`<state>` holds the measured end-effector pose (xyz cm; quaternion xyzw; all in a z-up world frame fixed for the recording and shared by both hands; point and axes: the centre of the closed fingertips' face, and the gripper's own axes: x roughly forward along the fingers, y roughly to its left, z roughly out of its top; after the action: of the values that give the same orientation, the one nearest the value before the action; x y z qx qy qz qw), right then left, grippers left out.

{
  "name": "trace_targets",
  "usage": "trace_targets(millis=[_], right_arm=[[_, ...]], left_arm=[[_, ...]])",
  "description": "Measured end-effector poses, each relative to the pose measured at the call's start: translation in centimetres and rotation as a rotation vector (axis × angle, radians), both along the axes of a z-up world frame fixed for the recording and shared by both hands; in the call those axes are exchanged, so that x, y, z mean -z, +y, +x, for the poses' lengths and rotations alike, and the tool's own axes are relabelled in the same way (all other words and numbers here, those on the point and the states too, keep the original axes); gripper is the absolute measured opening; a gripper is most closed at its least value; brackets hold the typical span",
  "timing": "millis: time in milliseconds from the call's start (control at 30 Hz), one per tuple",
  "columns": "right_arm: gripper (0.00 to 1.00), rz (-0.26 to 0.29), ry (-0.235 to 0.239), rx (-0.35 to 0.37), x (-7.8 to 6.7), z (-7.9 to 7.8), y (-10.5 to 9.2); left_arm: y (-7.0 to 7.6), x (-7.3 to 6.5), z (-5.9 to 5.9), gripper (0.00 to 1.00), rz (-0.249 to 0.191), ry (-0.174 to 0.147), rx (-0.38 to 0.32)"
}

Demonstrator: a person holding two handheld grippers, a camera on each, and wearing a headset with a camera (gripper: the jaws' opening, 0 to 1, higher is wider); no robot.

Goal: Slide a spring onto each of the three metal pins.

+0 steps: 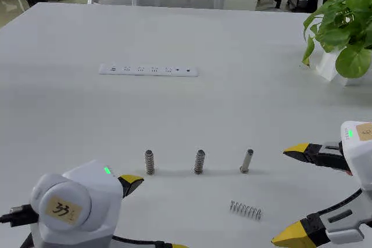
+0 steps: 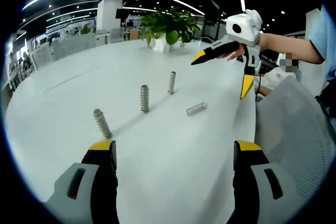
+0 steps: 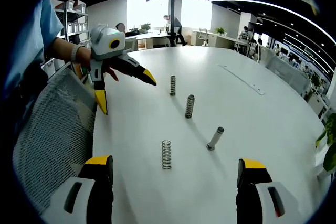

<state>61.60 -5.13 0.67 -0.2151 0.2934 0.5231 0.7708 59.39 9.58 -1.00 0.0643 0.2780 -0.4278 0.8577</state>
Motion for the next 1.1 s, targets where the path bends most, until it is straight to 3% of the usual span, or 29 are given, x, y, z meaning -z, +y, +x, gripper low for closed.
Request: trace_targets(millis=[300, 867, 1033, 1100], right_arm=[[0.98, 0.071, -0.004, 0.113, 0.0, -1.6, -1.6], [0.98, 0.125, 0.006, 0.193, 0.5, -3.9, -2.7], [0.98, 0.128, 0.007, 0.204, 0.8, -4.4, -2.8], [0.97, 0.134, 0.012, 0.204, 0.9, -4.6, -2.7]], left_arm=[[-2.2, 1.2, -0.3, 0.89, 0.036, 0.014, 0.099], [-6.3, 2.0, 0.5, 0.73, 0.127, -0.041, 0.319], [-7.3, 2.3, 1.0, 0.65, 0.170, -0.060, 0.381], [-7.6, 2.5, 1.4, 0.60, 0.210, -0.077, 0.407]])
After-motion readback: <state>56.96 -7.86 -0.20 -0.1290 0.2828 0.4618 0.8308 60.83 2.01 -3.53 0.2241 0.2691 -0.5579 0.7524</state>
